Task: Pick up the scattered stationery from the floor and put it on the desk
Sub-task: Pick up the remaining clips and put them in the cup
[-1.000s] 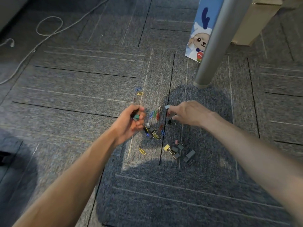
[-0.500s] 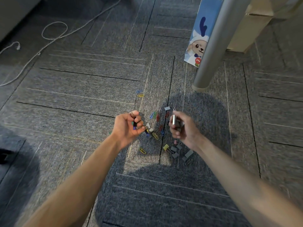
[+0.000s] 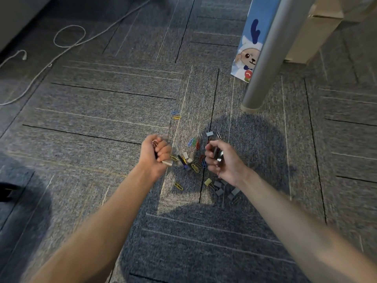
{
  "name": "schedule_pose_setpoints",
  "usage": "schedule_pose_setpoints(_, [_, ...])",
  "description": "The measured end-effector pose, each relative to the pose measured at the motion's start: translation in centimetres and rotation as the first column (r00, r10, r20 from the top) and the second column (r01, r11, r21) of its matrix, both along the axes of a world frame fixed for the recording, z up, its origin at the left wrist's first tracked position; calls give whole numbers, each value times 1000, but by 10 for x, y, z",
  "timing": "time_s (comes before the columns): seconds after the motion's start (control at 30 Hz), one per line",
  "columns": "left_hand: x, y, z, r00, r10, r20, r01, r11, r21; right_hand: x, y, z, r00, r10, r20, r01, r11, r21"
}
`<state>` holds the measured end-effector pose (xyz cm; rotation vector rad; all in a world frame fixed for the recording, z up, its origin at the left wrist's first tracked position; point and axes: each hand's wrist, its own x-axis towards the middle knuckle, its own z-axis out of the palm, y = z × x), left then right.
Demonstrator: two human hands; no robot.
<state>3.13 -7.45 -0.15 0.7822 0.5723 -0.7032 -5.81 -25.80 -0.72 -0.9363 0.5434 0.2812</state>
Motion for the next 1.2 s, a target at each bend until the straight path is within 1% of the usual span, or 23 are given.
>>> schedule_pose_setpoints(0.03, [0, -1, 1, 997, 66, -41, -68, 997, -45, 0, 2, -1, 996, 83, 26, -79, 988, -134])
schedule_pose_setpoints(0.1, [-2, -6, 2, 997, 78, -24, -79, 996, -46, -1, 10, 2, 954, 299, 26, -253, 848, -466])
schedule_pose_setpoints(0.13, [-3, -9, 2, 999, 53, 13, -53, 998, -32, -1, 13, 4, 929, 369, 12, -297, 766, -569])
schedule_pose_setpoints(0.17, [-5, -12, 4, 998, 24, 60, -23, 1000, -14, 1, 17, 4, 917, 398, 11, -312, 736, -601])
schedule_pose_setpoints(0.2, [-6, -14, 6, 993, -9, 114, 7, 1000, 22, 1, 21, 4, 921, 390, 14, -316, 766, -560])
schedule_pose_setpoints(0.23, [-7, -17, 10, 982, -57, 183, 44, 996, 76, 2, 24, 3, 937, 350, 10, -308, 838, -451])
schedule_pose_setpoints(0.3, [-10, -25, 21, 926, -203, 319, 144, 969, 199, 1, 26, -4, 962, 272, -35, -274, 951, -144])
schedule_pose_setpoints(0.37, [-15, -39, 31, 856, -327, 401, 239, 937, 255, -3, 28, -11, 950, 310, -48, -308, 951, 31])
schedule_pose_setpoints(0.43, [-15, -48, 39, 806, -398, 439, 286, 910, 300, -7, 31, -16, 934, 356, -41, -354, 934, 56])
schedule_pose_setpoints(0.53, [-4, -41, 40, 734, -505, 454, 298, 841, 453, -6, 30, -15, 972, 207, -109, -206, 978, 22])
schedule_pose_setpoints(0.6, [2, -25, 33, 627, -658, 417, 303, 699, 648, -4, 24, -14, 985, 114, -130, -128, 986, -103])
schedule_pose_setpoints(0.63, [3, -17, 27, 543, -754, 369, 288, 580, 762, -3, 21, -13, 987, 111, -120, -135, 966, -219])
schedule_pose_setpoints(0.67, [3, -8, 19, 442, -843, 308, 252, 446, 859, -2, 19, -11, 985, 137, -103, -167, 912, -376])
schedule_pose_setpoints(0.7, [1, 1, 12, 336, -910, 243, 198, 321, 926, 0, 17, -11, 978, 185, -94, -206, 803, -559])
schedule_pose_setpoints(0.73, [-1, 9, 4, 237, -953, 191, 148, 230, 962, 2, 16, -10, 966, 241, -98, -234, 643, -729])
schedule_pose_setpoints(0.77, [-4, 17, -2, 135, -978, 162, 115, 178, 977, 5, 15, -10, 951, 292, -104, -237, 469, -851])
schedule_pose_setpoints(0.8, [-7, 23, -7, 24, -988, 154, 88, 155, 984, 9, 15, -9, 932, 344, -111, -229, 325, -918])
schedule_pose_setpoints(0.83, [-9, 28, -11, -92, -982, 163, 50, 159, 986, 13, 16, -6, 911, 391, -127, -231, 230, -945])
schedule_pose_setpoints(0.9, [-15, 31, -18, -280, -943, 178, -56, 201, 978, 20, 21, -1, 862, 468, -193, -273, 109, -956])
schedule_pose_setpoints(0.93, [-19, 31, -20, -334, -927, 171, -100, 215, 971, 24, 24, 0, 836, 498, -229, -290, 48, -956])
schedule_pose_setpoints(1.0, [-22, 30, -28, -393, -912, 116, -162, 194, 968, 28, 32, -1, 793, 543, -276, -300, -45, -953])
schedule_pose_setpoints(1.07, [-23, 32, -32, -408, -910, 70, -197, 163, 967, 30, 37, -2, 782, 555, -284, -298, -68, -952])
schedule_pose_setpoints(1.2, [-17, 41, -37, -359, -929, 92, -183, 167, 969, 35, 36, -4, 771, 547, -327, -323, -106, -940])
